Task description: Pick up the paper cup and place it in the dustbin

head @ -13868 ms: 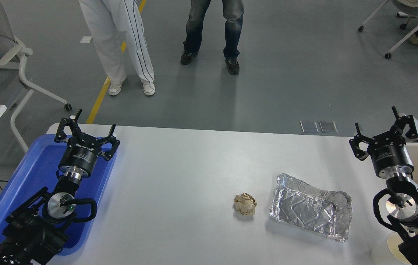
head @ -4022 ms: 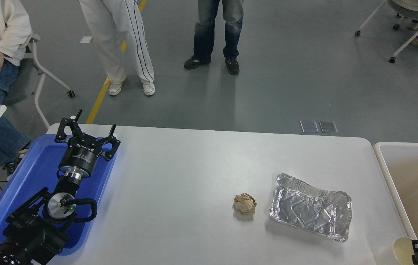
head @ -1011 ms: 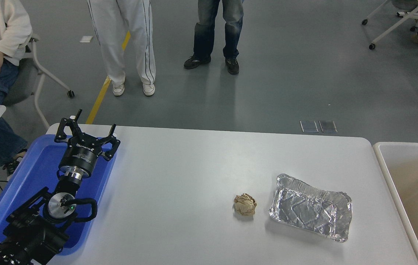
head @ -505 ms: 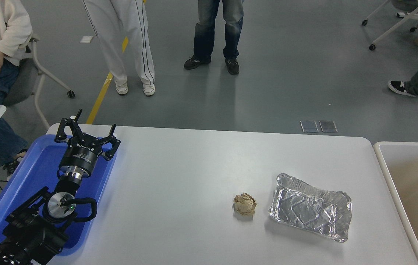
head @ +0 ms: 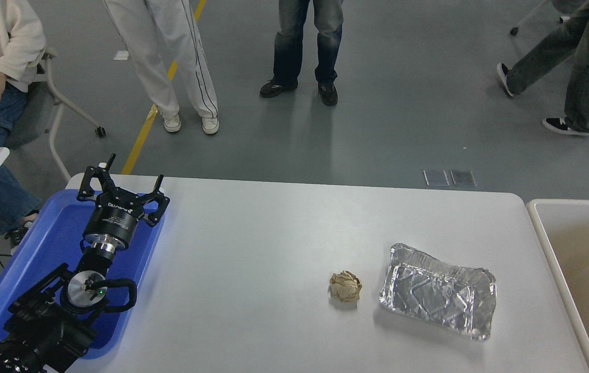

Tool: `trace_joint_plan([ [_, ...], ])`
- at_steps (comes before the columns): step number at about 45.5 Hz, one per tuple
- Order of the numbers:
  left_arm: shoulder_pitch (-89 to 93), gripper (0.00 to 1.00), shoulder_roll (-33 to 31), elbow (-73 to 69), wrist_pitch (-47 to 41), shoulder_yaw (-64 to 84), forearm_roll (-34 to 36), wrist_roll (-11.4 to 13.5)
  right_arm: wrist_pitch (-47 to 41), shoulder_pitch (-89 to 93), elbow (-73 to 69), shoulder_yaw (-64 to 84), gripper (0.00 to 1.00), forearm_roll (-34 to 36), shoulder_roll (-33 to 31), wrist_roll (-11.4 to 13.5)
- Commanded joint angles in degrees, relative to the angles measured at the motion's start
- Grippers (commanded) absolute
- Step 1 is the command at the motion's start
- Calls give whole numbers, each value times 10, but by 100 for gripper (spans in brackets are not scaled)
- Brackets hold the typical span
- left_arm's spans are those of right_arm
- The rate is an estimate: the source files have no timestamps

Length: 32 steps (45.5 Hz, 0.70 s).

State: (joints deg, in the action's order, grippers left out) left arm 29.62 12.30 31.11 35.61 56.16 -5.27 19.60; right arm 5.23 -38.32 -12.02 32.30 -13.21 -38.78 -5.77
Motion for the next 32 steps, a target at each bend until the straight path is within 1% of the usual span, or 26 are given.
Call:
trace_joint_plan([
  [1,0,100,0,0,0,-1,0,0,25,62,58,-34,0,9,52,7],
  [7,0,100,0,0,0,0,0,0,27,69,60,-38,0,7,62,8],
  [31,0,100,0,0,0,0,0,0,37,85,55,-41,0,13,68,8],
  [32,0,100,0,0,0,0,0,0,37,85,56,-41,17,13,68,7],
])
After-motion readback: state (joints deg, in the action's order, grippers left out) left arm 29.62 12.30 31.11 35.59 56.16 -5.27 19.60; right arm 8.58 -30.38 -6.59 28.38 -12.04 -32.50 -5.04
